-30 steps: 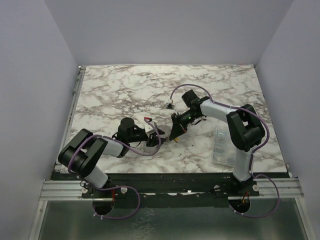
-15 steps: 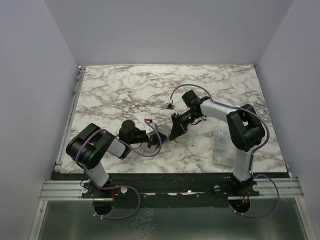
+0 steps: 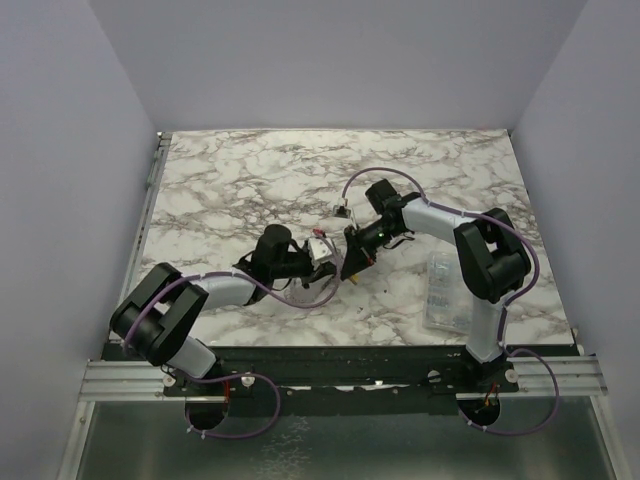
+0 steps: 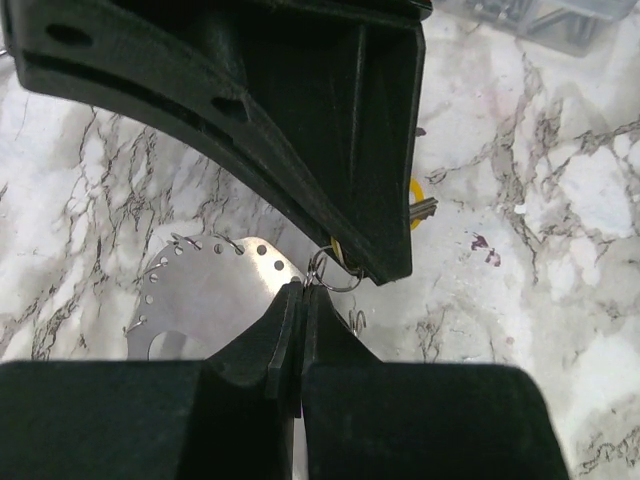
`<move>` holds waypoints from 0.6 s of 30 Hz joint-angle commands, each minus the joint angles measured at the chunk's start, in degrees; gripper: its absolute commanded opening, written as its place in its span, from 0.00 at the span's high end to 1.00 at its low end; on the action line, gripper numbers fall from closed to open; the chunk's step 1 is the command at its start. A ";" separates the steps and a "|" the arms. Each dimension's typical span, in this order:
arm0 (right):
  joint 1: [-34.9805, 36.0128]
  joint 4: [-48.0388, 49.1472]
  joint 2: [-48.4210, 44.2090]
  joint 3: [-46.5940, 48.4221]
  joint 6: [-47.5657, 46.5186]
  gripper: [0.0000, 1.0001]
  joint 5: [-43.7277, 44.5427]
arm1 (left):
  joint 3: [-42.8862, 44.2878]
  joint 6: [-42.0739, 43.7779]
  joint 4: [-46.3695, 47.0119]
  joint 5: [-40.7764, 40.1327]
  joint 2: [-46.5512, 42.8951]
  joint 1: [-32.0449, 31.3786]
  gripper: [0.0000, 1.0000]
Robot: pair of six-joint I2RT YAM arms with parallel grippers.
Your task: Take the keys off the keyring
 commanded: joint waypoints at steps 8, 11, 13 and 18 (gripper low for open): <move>0.63 0.51 -1.77 0.11 1.28 0.99 -0.63 | 15.48 18.16 -32.89 -28.12 2.36 -11.59 1.00; 0.63 0.36 -0.97 0.29 1.49 0.99 -1.21 | 17.31 23.31 -36.03 -36.42 3.18 -15.02 1.00; 0.62 0.23 -0.55 0.36 1.43 0.99 -1.45 | 18.62 25.88 -38.18 -40.42 3.36 -17.02 1.00; 0.63 0.86 -0.83 0.05 1.92 0.99 -1.09 | 21.33 26.02 -43.13 -39.62 2.39 -17.04 0.87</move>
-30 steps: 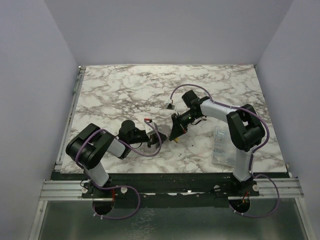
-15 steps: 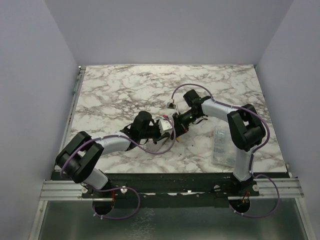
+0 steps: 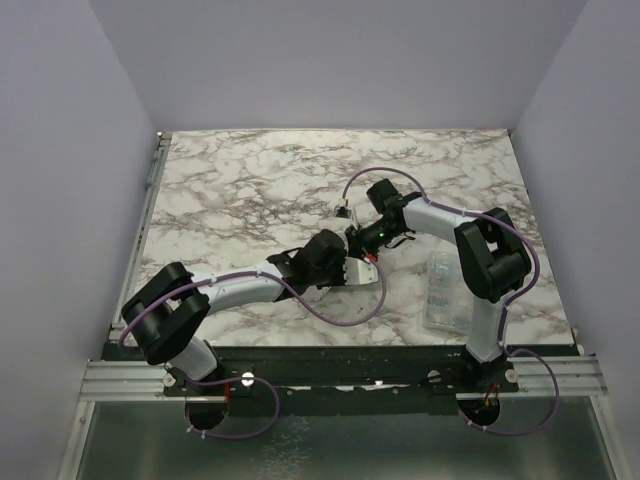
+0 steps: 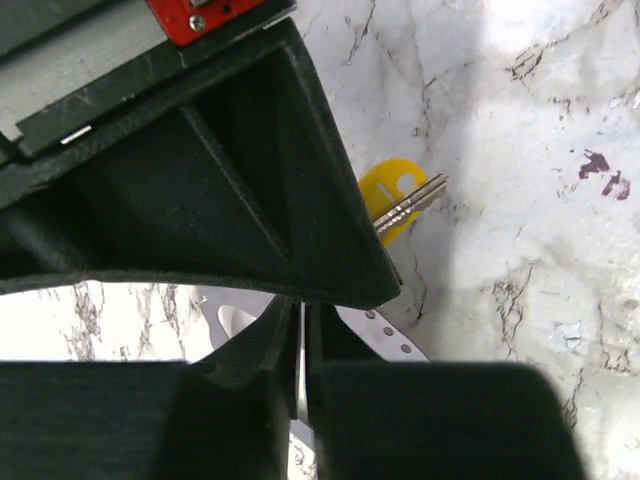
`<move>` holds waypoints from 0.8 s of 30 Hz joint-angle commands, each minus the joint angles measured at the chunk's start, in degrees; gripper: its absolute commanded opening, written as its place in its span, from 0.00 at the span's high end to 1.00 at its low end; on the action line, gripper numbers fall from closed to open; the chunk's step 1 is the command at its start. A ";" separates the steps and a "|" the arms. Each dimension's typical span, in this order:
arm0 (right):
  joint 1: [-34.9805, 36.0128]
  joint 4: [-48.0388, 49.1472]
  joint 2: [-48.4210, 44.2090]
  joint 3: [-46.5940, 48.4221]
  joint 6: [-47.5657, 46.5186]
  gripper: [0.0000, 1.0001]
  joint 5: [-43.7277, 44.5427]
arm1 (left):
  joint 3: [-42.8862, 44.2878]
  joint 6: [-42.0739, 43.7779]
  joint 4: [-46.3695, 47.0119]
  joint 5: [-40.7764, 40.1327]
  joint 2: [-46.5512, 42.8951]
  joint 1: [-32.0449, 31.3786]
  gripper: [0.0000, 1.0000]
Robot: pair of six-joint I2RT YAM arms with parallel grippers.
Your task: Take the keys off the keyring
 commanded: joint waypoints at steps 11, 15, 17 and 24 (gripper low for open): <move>1.25 0.72 -0.80 -0.02 0.74 0.99 -6.20 | -11.06 -19.47 21.13 36.88 -6.71 19.06 0.46; 1.22 -0.04 -1.06 0.32 -0.30 0.99 -6.78 | -18.84 -26.53 39.73 44.96 -5.85 20.89 0.50; 1.28 -0.25 -1.23 0.33 -0.63 0.99 -6.93 | -19.60 -27.38 42.22 46.72 -3.82 20.90 0.53; 1.28 -1.01 -1.26 0.59 -1.53 0.99 -7.58 | -22.56 -29.66 52.32 47.79 -0.21 20.87 0.60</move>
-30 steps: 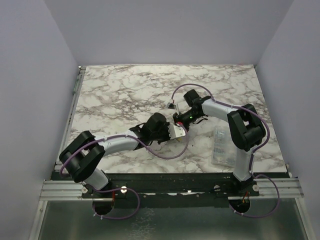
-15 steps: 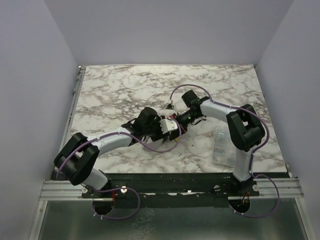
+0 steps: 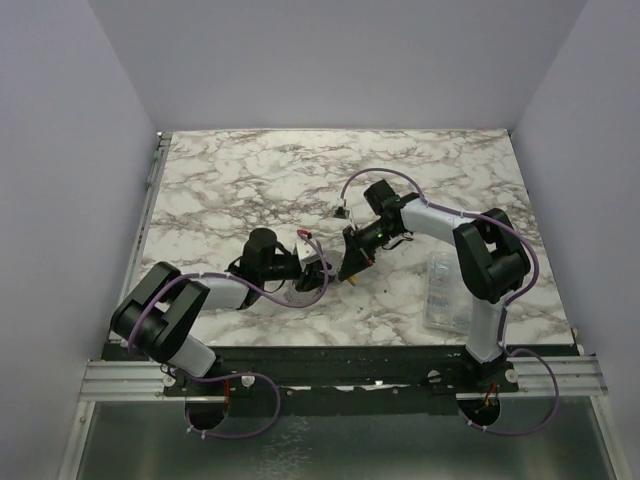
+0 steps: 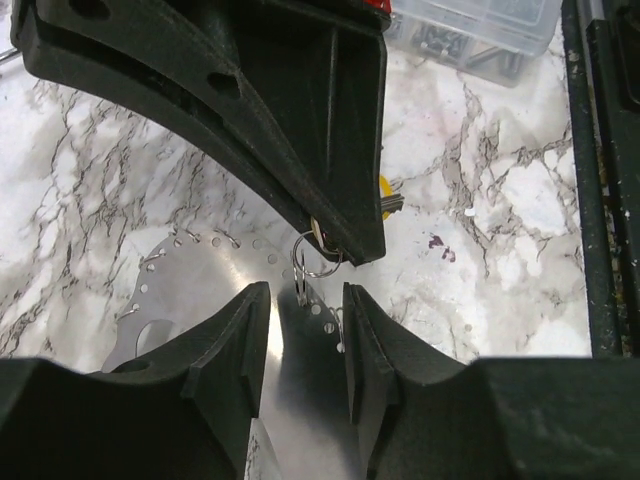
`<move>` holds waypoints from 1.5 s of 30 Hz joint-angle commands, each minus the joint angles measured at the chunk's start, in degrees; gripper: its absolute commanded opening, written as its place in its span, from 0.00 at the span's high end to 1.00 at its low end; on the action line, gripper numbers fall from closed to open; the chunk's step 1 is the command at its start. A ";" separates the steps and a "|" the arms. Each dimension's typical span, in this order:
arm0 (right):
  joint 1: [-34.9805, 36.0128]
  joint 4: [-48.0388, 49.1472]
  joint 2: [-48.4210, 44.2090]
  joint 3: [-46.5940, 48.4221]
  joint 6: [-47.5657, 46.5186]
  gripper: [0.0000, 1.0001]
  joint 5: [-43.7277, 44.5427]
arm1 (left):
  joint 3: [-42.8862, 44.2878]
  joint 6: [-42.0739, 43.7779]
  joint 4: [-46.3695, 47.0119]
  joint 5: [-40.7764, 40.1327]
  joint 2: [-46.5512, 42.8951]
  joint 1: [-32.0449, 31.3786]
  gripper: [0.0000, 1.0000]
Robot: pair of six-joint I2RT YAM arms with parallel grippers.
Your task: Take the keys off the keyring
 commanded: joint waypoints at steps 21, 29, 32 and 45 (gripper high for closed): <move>0.35 -2.74 -1.17 0.99 -2.86 0.99 -3.76 | -4.53 -3.95 24.24 6.39 11.16 0.35 0.73; 0.32 -2.22 -0.96 0.97 -2.15 0.99 -2.75 | -4.12 -7.60 22.95 1.62 8.48 0.35 1.00; 0.37 -1.41 -1.25 0.95 -1.05 0.99 -1.88 | -1.19 -0.14 7.29 -5.07 3.57 -1.23 1.00; 0.37 1.44 -2.79 0.12 2.16 0.99 0.66 | 16.09 17.81 -31.60 -39.97 2.29 -16.38 1.00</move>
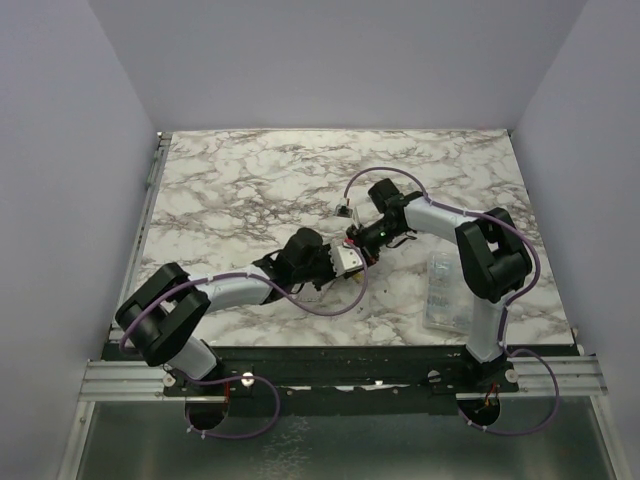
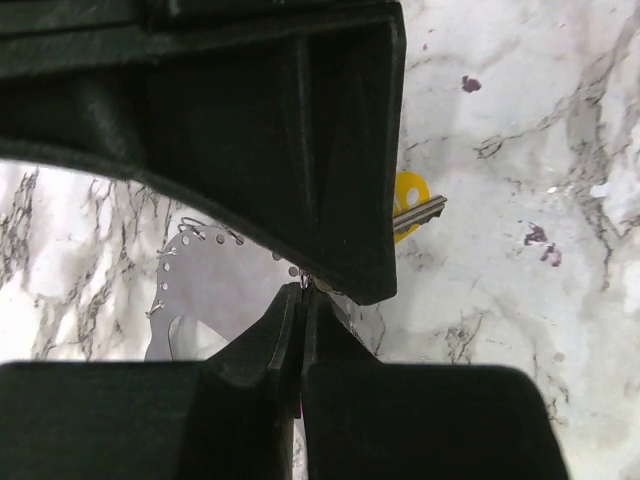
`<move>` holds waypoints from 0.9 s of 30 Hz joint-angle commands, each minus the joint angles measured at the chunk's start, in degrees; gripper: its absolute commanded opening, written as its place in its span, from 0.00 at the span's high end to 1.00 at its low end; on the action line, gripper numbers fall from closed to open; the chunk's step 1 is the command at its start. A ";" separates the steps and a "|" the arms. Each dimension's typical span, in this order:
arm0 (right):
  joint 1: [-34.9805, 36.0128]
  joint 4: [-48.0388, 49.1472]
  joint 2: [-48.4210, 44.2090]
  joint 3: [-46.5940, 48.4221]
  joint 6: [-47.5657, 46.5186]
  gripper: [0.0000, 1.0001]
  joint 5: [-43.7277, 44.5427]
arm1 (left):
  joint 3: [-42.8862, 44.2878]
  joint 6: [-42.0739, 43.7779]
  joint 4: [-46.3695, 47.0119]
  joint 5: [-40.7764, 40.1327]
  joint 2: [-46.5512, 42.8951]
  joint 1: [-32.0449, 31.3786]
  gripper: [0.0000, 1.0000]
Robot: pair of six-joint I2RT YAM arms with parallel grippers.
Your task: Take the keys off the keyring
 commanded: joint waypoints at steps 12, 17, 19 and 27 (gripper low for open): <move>1.59 2.06 -2.14 0.24 1.24 0.99 -3.50 | 8.99 11.31 -17.53 -30.55 4.94 -10.01 0.97; 1.63 2.60 -2.04 -0.01 1.04 0.99 -0.80 | 7.58 7.80 -17.58 -20.14 1.85 -6.34 0.68; 1.62 2.95 -2.08 -0.02 1.23 0.99 0.31 | 7.57 5.23 -17.58 -14.86 0.62 -3.77 0.61; 1.59 2.04 -3.49 2.36 -1.17 0.99 6.77 | 8.89 -3.33 -19.11 3.97 -4.66 6.71 0.39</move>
